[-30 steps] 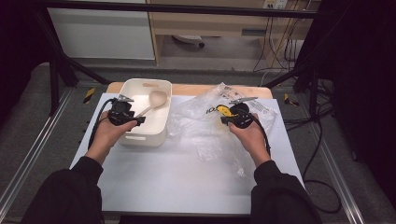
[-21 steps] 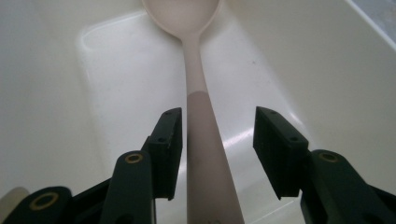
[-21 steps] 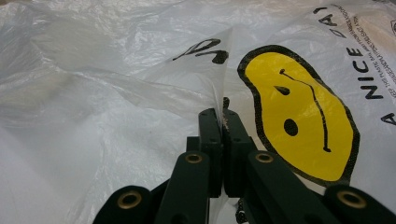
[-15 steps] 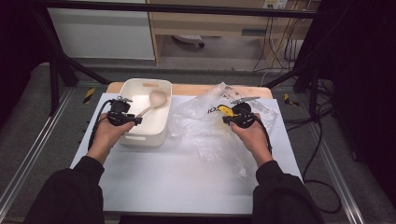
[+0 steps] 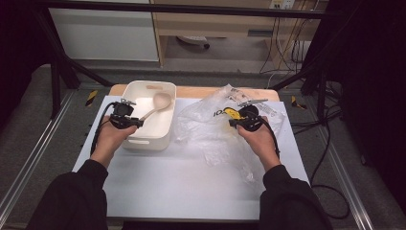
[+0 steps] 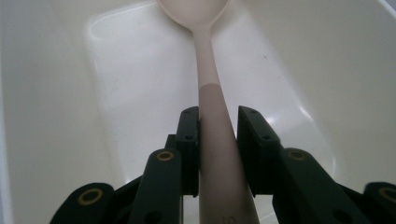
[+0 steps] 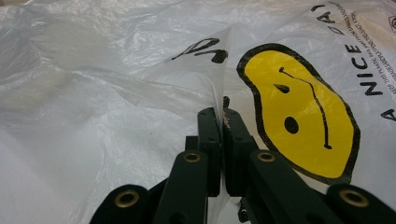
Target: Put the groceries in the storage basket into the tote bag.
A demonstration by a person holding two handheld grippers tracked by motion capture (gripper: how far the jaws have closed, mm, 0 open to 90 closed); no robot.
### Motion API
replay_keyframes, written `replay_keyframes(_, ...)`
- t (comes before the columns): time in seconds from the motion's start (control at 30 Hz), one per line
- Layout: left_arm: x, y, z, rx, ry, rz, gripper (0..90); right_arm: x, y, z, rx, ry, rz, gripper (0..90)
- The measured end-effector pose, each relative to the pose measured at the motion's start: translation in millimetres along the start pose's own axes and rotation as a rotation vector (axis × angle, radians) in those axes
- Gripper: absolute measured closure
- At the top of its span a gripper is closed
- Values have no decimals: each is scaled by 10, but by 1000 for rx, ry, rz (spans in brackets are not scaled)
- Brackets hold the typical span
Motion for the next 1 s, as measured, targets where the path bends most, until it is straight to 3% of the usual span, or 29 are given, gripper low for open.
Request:
replay_keyframes(0.37, -8, -23, 29, -36, 20, 19, 670, -8, -23, 6, -7, -5, 0, 876)
replay_keyframes(0.6, 22, -15, 25, -33, -14, -12, 690, -13, -18, 4, -3, -4, -1, 870)
replay_keyframes(0.83, 55, 70, 28, 10, -59, -34, 696, 0, 1, 2, -2, -1, 0, 879)
replay_keyframes(1.0, 25, 186, 38, 56, -57, -31, 697, 3, -1, 4, -2, -5, -1, 889)
Point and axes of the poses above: each handheld gripper's, and its own axes: y roughly backward along the jaws, z roughly out of its underside, x roughly to its right, the point moved 3 cm from there along -y, roughly forward along the jaws, and after that the axes turned 9 degrees about -z, right-handed, at the moved point
